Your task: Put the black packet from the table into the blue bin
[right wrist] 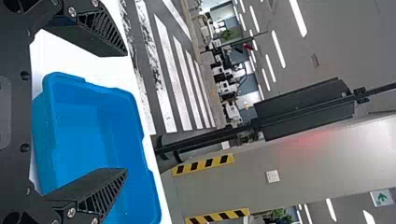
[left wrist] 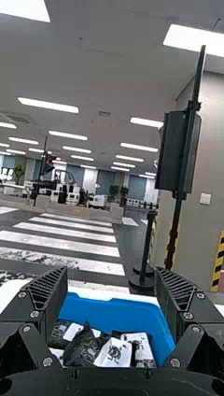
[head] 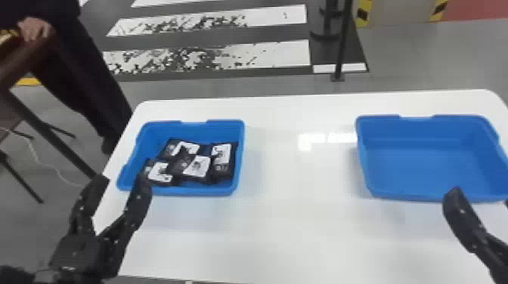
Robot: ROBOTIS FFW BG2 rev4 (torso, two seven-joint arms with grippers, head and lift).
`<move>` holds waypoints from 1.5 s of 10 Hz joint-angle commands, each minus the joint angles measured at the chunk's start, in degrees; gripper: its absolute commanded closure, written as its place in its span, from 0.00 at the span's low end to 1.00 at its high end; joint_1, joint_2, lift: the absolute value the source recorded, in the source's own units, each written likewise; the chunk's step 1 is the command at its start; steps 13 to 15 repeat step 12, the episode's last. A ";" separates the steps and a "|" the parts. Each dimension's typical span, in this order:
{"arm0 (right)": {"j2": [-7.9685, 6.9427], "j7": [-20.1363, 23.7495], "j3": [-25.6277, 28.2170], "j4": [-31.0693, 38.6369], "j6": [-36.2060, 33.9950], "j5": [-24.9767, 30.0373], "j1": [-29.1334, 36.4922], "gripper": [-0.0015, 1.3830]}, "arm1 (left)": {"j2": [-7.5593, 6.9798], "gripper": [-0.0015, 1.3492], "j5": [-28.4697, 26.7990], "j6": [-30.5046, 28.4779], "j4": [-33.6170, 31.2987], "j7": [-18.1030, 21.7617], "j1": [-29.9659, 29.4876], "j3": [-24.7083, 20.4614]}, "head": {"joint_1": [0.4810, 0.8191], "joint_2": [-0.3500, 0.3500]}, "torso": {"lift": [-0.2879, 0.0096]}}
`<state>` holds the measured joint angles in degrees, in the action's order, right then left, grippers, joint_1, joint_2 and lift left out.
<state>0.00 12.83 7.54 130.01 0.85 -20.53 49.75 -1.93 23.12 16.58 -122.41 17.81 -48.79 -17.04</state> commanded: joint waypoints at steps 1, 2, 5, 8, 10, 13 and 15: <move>-0.05 0.00 0.00 0.00 0.00 0.08 -0.11 0.10 | 0.00 0.27 -0.04 0.02 0.00 -0.05 0.00 0.01 | 0.63 0.72 | 0.60; -0.05 0.00 0.00 0.00 0.00 0.08 -0.11 0.10 | 0.00 0.27 0.07 0.02 0.00 -0.05 0.14 0.13 | 0.63 0.72 | 0.60; -0.05 0.00 0.00 0.00 0.00 0.08 -0.11 0.10 | -0.09 0.27 0.18 0.02 0.00 -0.05 0.28 0.36 | 0.63 0.71 | 0.60; -0.05 0.00 0.00 0.00 0.00 0.08 -0.11 0.10 | -0.09 0.27 0.30 0.16 0.00 0.04 0.42 0.47 | 0.63 0.71 | 0.60; -0.05 0.00 0.00 0.00 0.00 0.08 -0.11 0.10 | -0.09 0.27 0.30 0.16 0.00 0.04 0.42 0.47 | 0.63 0.71 | 0.60; -0.05 0.00 0.00 0.00 0.00 0.08 0.03 0.10 | -0.09 0.27 0.41 0.16 0.00 -0.05 0.42 0.58 | 0.63 0.71 | 0.60; -0.05 0.00 0.00 0.00 0.00 0.08 0.03 0.10 | -0.09 0.27 0.41 0.16 0.00 -0.05 0.42 0.58 | 0.63 0.71 | 0.60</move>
